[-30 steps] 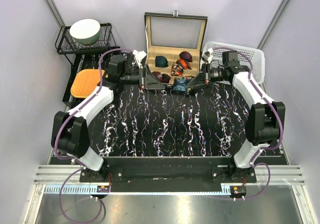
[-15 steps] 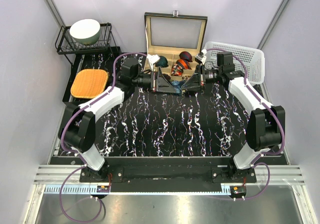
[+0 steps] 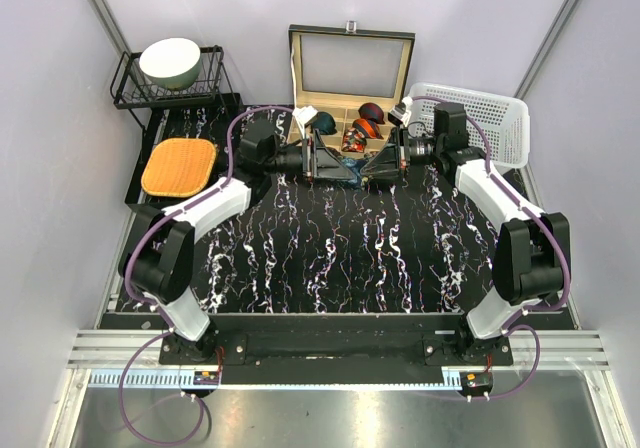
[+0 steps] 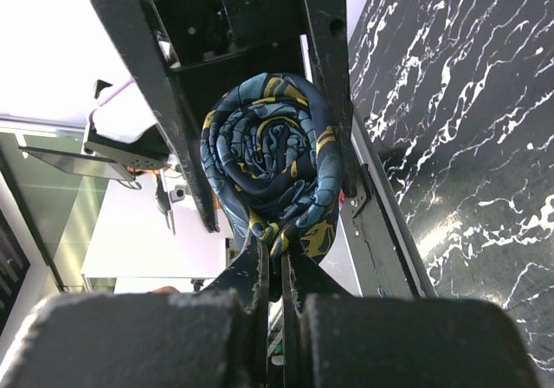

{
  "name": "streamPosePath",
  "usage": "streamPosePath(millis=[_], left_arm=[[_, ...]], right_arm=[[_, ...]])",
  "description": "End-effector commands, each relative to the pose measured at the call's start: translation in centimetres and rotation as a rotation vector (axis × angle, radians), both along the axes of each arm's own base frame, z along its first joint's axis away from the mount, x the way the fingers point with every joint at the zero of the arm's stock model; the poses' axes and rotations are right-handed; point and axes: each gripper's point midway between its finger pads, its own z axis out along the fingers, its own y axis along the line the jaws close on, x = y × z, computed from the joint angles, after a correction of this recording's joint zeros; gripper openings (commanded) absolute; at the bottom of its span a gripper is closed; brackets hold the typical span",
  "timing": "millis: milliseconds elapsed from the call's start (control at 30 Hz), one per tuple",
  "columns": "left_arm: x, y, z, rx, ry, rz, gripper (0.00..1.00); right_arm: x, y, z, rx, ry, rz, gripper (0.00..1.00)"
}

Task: Roll the ties
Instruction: Place the tie in the storage box.

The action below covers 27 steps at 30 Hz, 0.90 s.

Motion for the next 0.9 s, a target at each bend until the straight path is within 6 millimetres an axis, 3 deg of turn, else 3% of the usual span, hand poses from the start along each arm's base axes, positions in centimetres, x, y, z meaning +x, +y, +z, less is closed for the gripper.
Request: streamPosePath(millis=[0, 467, 600, 700, 800, 833, 867], left_arm=[[0.2, -0.6, 2.1, -0.072, -0.065, 0.015, 0.7], [1.2, -0.9, 2.1, -0.083, -0.034, 0.044, 0.71], [1.4, -0.9, 2.0, -0.082, -0.023, 0.054, 0.63], [1.4, -0.9, 2.2, -0.087, -0.022, 0.058, 0.51], [1.4, -0.8, 2.4, -0.087, -0.027, 0.066, 0.28], [1.5, -0.8, 2.5, -0.086, -0.033, 0.069, 0.14], [1.5, -0.8, 2.3, -0.076, -0.026, 0.071, 0.07]], right_arm=[[-1.1, 0.6, 1.7, 0.025, -0.057, 0.024, 0.0], [-1.1, 0.8, 1.8, 0.03, -0.079, 0.027, 0.0], [-1.0, 0.7, 1.8, 0.03, -0.079, 0.024, 0.0], [-1.1, 0.8, 1.7, 0.029, -0.076, 0.026, 0.0], [-1.0, 0.8, 1.8, 0.029, -0.078, 0.025, 0.0], [-1.0, 0.8, 1.7, 0.028, -0.077, 0.023, 0.0], [-1.0, 0.8, 1.7, 0.027, -0.075, 0.022, 0.0]])
